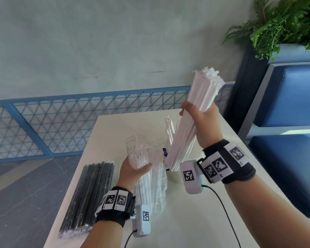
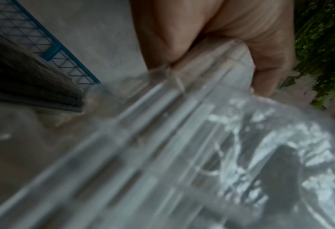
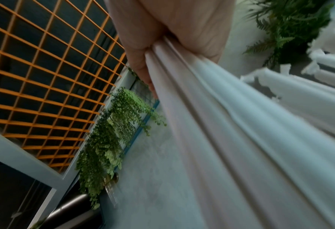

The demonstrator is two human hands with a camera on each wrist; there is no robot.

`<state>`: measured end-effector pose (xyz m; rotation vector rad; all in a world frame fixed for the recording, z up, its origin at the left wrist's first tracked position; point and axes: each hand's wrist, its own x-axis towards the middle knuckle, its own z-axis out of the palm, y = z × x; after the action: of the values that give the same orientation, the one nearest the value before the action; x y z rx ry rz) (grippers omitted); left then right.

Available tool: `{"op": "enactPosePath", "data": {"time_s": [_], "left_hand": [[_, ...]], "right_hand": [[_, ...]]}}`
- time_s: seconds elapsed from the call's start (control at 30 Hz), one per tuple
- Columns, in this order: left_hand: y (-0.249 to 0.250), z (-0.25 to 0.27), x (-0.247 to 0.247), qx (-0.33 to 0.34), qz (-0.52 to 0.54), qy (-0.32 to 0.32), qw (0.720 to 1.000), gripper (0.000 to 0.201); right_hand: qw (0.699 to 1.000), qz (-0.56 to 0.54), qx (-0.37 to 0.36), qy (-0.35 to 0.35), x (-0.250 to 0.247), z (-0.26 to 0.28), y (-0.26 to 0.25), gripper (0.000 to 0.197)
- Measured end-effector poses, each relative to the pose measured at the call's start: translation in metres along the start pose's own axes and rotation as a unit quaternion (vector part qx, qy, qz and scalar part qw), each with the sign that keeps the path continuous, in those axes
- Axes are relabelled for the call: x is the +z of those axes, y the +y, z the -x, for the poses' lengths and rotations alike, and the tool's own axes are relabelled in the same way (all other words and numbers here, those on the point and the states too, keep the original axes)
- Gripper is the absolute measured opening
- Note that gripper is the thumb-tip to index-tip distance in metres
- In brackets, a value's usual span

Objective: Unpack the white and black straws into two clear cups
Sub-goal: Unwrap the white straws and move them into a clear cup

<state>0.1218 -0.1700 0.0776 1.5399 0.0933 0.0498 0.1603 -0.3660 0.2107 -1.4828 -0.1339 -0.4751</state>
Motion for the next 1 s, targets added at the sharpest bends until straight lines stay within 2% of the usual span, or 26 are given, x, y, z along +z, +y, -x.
{"op": "enactPosePath", "data": {"time_s": [0.13, 0.23, 0.33, 0.4, 0.47, 0.53, 0.67, 0.8, 0.87, 0.93, 1.0], "left_hand": [[-0.003, -0.005, 0.002, 0.000, 0.011, -0.003, 1.000, 0.045], [-0.002, -0.007, 0.005, 0.002, 0.009, -0.016, 1.000, 0.049], [0.000, -0.008, 0.008, -0.004, -0.009, -0.024, 1.000, 0.058], [0.000, -0.010, 0.009, -0.014, -0.020, -0.017, 1.000, 0.065], [-0.001, -0.012, 0.008, -0.022, -0.028, -0.011, 0.999, 0.062], [-0.001, -0.013, 0.007, -0.022, -0.034, -0.010, 0.999, 0.054], [0.000, -0.013, 0.006, -0.013, -0.039, -0.006, 0.999, 0.034], [0.002, -0.011, 0.008, 0.001, -0.033, -0.011, 0.999, 0.030], [0.001, -0.012, 0.007, 0.001, -0.031, -0.012, 0.999, 0.031], [0.000, -0.014, 0.005, 0.001, -0.023, -0.008, 1.000, 0.037], [-0.001, -0.015, 0.003, 0.003, -0.019, -0.008, 1.000, 0.053]], "right_hand": [[0.998, 0.021, -0.042, 0.049, -0.011, -0.012, -0.005, 0.040], [0.994, 0.062, -0.054, 0.069, -0.013, -0.013, 0.001, 0.035], [0.992, 0.104, -0.032, 0.064, -0.012, -0.007, 0.018, 0.029], [0.991, 0.128, 0.013, 0.048, -0.011, -0.001, 0.033, 0.038], [0.991, 0.124, 0.039, 0.044, -0.012, 0.003, 0.045, 0.051], [0.993, 0.106, 0.016, 0.048, -0.013, 0.003, 0.050, 0.057], [0.991, 0.132, -0.006, 0.022, -0.011, 0.003, 0.055, 0.045], [0.984, 0.181, -0.005, -0.008, -0.010, 0.006, 0.062, 0.045], [0.955, 0.290, -0.062, 0.025, -0.015, 0.007, 0.068, 0.057], [0.923, 0.368, -0.094, 0.070, -0.020, 0.010, 0.077, 0.084], [0.940, 0.330, -0.034, 0.082, -0.024, 0.014, 0.083, 0.109]]}}
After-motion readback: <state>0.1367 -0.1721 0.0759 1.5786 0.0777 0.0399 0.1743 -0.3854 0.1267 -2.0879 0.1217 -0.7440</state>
